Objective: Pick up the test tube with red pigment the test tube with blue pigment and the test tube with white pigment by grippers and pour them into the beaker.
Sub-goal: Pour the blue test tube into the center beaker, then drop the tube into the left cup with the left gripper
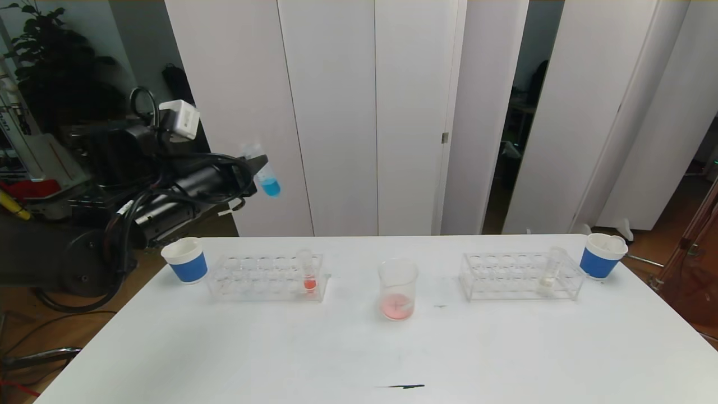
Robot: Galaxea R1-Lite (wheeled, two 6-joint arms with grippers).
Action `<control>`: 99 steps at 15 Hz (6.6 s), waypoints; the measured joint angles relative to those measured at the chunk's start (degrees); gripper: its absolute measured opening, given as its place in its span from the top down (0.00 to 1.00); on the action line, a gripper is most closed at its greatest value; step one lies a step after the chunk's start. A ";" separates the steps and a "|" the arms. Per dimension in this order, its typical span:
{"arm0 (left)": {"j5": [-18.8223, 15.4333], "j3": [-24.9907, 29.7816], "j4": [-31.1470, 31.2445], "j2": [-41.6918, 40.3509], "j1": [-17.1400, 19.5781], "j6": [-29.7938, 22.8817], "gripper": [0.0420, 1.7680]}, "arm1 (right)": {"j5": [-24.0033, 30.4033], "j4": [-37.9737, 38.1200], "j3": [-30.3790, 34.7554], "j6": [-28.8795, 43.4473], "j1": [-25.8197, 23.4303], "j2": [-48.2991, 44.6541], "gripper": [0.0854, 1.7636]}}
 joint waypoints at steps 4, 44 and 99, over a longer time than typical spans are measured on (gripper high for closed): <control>-1.15 -4.17 -0.40 2.56 -7.51 4.92 0.69 | -0.02 0.00 0.00 -0.01 0.00 0.00 0.01; -16.88 -6.95 -40.74 36.28 -16.59 65.09 0.69 | -0.02 0.00 0.00 -0.01 0.00 0.00 0.01; -15.81 -10.59 -40.77 34.07 -15.32 80.12 0.69 | 0.00 0.02 0.00 -0.01 0.00 0.00 0.01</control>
